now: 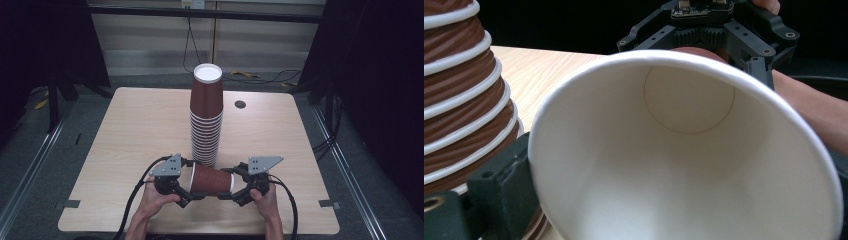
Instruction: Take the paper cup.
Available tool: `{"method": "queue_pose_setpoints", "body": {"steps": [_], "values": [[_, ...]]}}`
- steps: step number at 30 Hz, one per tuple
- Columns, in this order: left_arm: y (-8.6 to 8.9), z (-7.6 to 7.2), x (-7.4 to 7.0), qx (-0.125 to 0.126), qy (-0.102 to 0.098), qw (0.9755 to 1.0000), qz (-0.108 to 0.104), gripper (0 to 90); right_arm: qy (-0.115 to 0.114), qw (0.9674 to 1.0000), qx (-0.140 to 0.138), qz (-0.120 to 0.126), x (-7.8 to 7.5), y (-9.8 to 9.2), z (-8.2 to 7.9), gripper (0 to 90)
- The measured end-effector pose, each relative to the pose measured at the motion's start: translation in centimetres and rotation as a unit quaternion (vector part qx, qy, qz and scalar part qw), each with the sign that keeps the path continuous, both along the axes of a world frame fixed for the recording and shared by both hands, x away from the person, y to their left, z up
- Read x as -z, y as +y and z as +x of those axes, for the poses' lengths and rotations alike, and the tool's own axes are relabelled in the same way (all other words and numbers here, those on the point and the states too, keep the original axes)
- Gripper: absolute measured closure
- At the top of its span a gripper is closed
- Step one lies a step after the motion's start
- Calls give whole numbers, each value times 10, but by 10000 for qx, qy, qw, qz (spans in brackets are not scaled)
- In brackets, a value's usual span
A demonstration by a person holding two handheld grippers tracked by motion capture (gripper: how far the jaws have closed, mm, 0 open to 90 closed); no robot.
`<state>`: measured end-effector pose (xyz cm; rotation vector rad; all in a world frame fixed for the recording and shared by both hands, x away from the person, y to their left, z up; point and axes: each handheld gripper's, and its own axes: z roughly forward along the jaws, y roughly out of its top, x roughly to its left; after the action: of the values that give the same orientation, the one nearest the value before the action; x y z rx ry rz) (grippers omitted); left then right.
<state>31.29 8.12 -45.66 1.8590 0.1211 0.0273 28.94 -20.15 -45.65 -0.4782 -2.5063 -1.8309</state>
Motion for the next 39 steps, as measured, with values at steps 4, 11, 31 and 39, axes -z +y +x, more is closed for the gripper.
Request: {"method": "queue_pose_setpoints", "body": {"steps": [4,11,31,39], "values": [[0,0,0,-43,-11,10000,37,40,21,9999,43,-90,2,1,1,196],[3,1,-1,-96,29,9999,88,40,18,9999,106,-97,2,1,0,172],[19,7,-4,-422,176,9987,203,40,-155,9940,1071,184,6,-19,-12,137],[33,8,-7,-549,160,9981,236,40,-322,9854,1619,417,8,-31,-18,137]]}}
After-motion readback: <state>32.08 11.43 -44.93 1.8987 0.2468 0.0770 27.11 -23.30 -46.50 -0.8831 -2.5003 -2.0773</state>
